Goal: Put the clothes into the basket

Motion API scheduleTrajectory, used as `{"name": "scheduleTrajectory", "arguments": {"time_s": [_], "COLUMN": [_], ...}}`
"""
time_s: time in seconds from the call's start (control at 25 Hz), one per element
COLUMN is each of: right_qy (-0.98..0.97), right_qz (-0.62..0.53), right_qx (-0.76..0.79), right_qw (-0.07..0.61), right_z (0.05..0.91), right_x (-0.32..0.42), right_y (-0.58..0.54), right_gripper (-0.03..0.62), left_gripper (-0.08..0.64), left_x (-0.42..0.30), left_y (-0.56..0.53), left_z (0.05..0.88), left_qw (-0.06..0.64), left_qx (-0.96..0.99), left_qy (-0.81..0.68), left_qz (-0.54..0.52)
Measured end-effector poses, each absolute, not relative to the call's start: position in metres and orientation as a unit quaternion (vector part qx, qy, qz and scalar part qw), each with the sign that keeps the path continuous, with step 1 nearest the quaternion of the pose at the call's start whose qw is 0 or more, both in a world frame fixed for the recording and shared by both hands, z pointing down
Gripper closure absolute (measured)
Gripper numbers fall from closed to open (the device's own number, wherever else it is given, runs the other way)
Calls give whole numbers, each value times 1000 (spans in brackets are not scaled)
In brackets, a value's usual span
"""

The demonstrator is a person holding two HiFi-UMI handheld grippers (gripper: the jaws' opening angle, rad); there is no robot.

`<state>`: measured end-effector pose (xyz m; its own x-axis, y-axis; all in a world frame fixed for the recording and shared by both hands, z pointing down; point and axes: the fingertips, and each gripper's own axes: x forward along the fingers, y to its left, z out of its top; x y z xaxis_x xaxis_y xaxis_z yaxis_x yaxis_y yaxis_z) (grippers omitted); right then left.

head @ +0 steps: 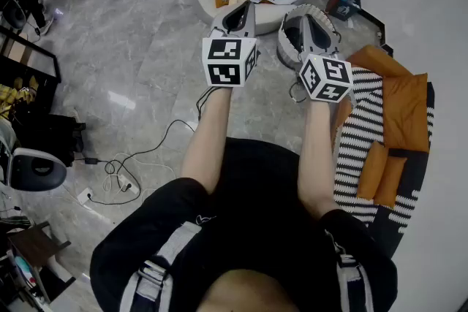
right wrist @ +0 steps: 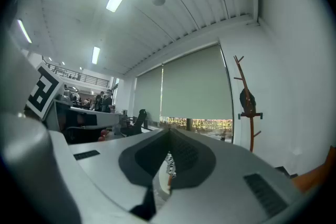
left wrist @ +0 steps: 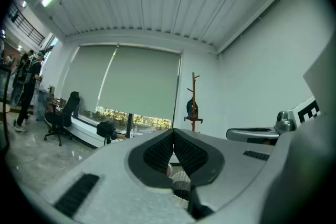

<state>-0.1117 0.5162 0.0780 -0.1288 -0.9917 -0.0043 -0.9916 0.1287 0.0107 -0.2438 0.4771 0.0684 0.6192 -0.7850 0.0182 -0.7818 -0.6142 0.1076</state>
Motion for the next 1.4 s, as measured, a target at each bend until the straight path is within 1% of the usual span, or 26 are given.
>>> {"name": "scheduleTrajectory", "arguments": {"time_s": [0.52, 0.76, 1.12, 1.28, 1.4], "right_qy": [-741, -739, -755, -764, -765], "right_qz": [-2, -3, -21, -15, -2], "right_qx": [671, 673, 653, 642, 641], "right_qw": [-18, -30, -55, -63, -62], "right_z": [75, 69, 59, 71, 83], "right_x": [-105, -95, -91, -78, -55], "right_y": [525, 511, 451, 405, 358], "right_gripper": [580, 580, 580, 580, 580], "left_gripper": [557, 557, 557, 557, 557], "left_x": [-264, -259, -264, -258, -240], "left_y": [473, 462, 408, 361, 315], "left_z": [69, 66, 67, 75, 85], "left_qw": [70, 64, 47, 49, 57], "left_qx": [889, 890, 881, 874, 870], "left_qy": [-452, -450, -470, -483, -490], "left_qz": [-30, -29, -30, -29, -26]}}
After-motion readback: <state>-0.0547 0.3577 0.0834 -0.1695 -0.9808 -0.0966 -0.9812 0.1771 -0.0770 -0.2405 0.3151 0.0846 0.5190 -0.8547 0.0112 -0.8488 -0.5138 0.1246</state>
